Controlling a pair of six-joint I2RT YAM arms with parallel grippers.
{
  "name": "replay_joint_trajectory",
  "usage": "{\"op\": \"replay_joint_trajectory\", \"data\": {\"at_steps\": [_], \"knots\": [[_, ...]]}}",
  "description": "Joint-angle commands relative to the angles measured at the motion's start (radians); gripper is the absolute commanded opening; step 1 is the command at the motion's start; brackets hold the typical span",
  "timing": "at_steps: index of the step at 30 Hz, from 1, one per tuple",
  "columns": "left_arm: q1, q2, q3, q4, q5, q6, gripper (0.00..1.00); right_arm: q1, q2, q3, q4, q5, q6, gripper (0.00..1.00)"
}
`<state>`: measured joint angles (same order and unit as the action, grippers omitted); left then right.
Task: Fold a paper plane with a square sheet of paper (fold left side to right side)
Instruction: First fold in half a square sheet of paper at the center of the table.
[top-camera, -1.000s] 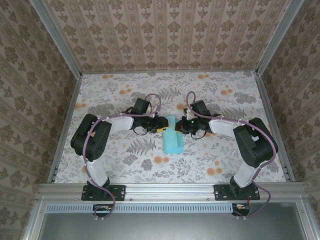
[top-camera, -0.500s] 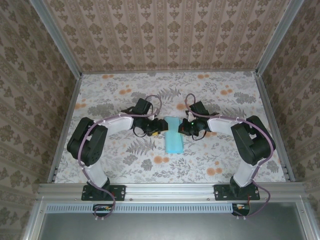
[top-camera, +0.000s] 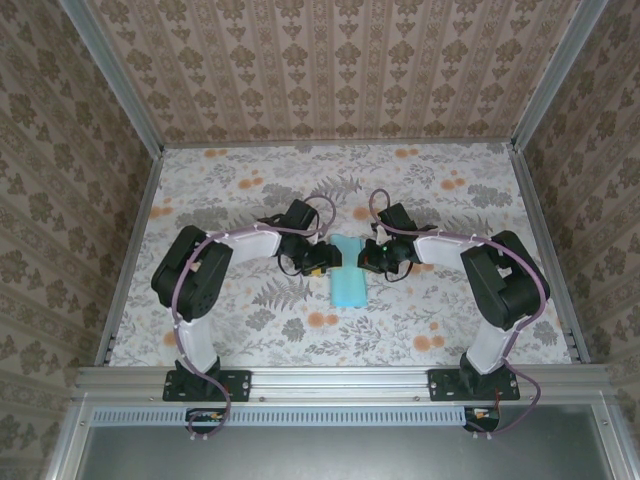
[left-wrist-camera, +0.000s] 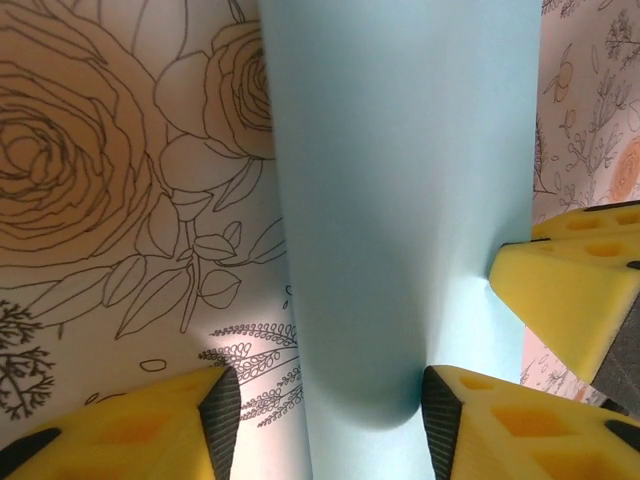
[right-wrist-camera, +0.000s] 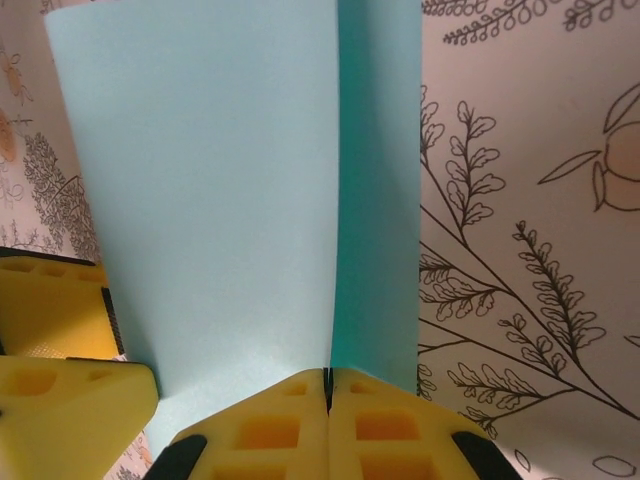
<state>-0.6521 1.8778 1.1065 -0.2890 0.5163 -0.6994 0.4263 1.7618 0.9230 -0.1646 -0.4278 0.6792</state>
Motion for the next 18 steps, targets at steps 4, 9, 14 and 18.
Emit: {"op": "replay_joint_trajectory", "data": {"at_steps": [4,9,14,18], "knots": [[-0.033,0.056,0.045,-0.091,-0.053,0.022,0.5,0.006,-0.028,0.004,-0.027,0.034,-0.017,0.15],[-0.044,0.073,0.058,-0.114,-0.07,0.039,0.49,0.001,-0.11,-0.019,-0.046,0.122,-0.02,0.29],[-0.055,0.089,0.071,-0.132,-0.076,0.056,0.49,-0.01,-0.231,-0.075,-0.06,0.283,-0.002,0.45],[-0.058,0.099,0.079,-0.143,-0.082,0.06,0.49,-0.02,-0.319,-0.124,-0.056,0.367,0.014,0.53]]}}
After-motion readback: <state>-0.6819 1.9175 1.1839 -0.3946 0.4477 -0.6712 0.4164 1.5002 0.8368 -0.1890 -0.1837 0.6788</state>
